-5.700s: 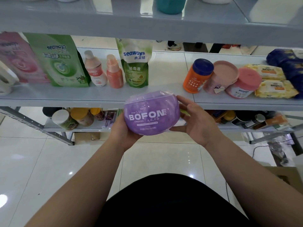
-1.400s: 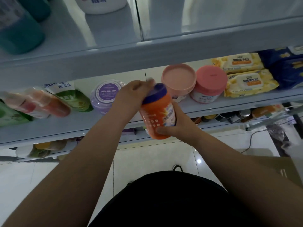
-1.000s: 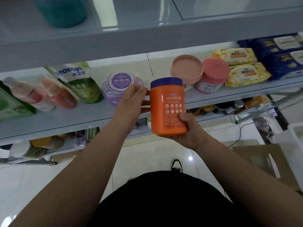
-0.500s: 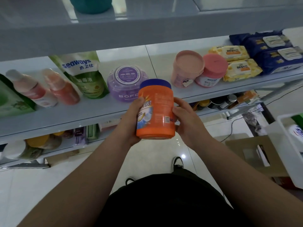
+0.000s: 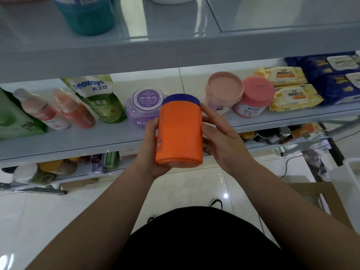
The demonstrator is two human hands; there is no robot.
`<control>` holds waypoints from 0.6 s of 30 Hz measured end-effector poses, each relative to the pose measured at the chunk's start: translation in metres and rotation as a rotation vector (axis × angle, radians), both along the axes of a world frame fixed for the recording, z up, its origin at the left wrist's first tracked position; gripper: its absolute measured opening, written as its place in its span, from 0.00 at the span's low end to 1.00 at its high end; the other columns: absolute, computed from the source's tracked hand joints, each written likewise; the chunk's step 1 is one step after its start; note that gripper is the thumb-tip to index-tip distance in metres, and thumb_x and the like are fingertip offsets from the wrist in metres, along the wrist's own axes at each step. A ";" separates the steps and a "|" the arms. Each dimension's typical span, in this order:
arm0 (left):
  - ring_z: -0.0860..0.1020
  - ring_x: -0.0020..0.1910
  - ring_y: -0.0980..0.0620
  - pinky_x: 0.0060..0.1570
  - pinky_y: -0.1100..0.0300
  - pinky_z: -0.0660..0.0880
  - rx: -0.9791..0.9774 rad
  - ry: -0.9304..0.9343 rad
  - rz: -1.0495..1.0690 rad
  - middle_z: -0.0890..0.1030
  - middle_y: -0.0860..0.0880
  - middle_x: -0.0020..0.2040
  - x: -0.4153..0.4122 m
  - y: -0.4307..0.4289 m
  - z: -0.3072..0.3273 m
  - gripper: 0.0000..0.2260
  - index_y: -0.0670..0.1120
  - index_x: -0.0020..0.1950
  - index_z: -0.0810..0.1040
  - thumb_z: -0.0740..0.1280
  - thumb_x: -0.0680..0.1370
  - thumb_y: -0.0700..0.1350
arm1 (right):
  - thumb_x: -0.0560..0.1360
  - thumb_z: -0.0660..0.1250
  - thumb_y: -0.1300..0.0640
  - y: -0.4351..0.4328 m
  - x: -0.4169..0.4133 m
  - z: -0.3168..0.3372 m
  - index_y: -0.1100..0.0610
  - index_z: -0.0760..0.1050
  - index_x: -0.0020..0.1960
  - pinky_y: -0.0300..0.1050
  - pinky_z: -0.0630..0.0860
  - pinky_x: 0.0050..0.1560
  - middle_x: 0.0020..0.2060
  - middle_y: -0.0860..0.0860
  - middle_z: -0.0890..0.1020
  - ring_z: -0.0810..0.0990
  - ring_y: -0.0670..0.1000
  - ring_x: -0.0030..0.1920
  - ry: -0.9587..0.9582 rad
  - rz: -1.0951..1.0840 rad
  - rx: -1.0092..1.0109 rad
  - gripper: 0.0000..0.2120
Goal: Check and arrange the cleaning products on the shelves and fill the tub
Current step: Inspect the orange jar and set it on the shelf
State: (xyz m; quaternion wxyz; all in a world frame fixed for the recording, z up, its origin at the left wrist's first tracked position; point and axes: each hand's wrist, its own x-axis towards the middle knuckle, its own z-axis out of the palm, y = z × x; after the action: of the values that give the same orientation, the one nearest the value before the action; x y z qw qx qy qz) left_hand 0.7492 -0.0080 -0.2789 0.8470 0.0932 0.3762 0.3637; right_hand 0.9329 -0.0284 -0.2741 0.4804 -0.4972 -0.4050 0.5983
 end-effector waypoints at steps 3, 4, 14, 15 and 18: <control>0.80 0.61 0.35 0.57 0.39 0.79 -0.107 -0.059 0.063 0.79 0.37 0.67 0.012 0.001 -0.002 0.32 0.47 0.74 0.70 0.63 0.78 0.67 | 0.85 0.62 0.53 0.010 0.007 0.004 0.33 0.74 0.69 0.65 0.79 0.64 0.67 0.45 0.76 0.77 0.53 0.67 -0.057 0.023 -0.030 0.18; 0.82 0.59 0.35 0.55 0.40 0.80 -0.121 -0.058 0.083 0.81 0.37 0.65 0.016 0.002 0.000 0.31 0.47 0.73 0.71 0.64 0.78 0.66 | 0.85 0.62 0.51 0.012 0.009 0.006 0.33 0.73 0.69 0.65 0.79 0.63 0.67 0.46 0.75 0.77 0.54 0.67 -0.063 0.035 -0.045 0.17; 0.81 0.54 0.41 0.48 0.46 0.82 0.164 0.746 -0.073 0.78 0.43 0.61 0.037 0.010 0.023 0.18 0.50 0.71 0.67 0.59 0.84 0.56 | 0.78 0.68 0.43 0.040 0.018 0.012 0.49 0.73 0.67 0.58 0.84 0.51 0.53 0.57 0.87 0.87 0.59 0.48 0.152 0.066 -0.535 0.20; 0.83 0.51 0.43 0.45 0.48 0.83 0.154 0.700 -0.015 0.80 0.42 0.57 0.035 0.009 0.022 0.15 0.48 0.68 0.70 0.60 0.84 0.54 | 0.78 0.67 0.43 0.041 0.020 0.012 0.50 0.75 0.67 0.57 0.84 0.49 0.52 0.58 0.87 0.88 0.58 0.46 0.214 0.041 -0.549 0.21; 0.83 0.54 0.42 0.55 0.44 0.80 0.005 0.394 0.066 0.84 0.41 0.58 0.030 0.003 0.016 0.19 0.49 0.64 0.77 0.66 0.80 0.60 | 0.78 0.64 0.39 0.037 0.014 0.016 0.54 0.79 0.64 0.56 0.84 0.48 0.51 0.59 0.87 0.87 0.58 0.44 0.362 0.023 -0.571 0.23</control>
State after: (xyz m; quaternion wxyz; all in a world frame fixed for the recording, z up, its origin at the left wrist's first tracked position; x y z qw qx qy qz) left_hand 0.7790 -0.0048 -0.2626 0.7446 0.1523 0.5365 0.3668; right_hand 0.9470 0.0087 -0.2581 0.3790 -0.4928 -0.1347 0.7716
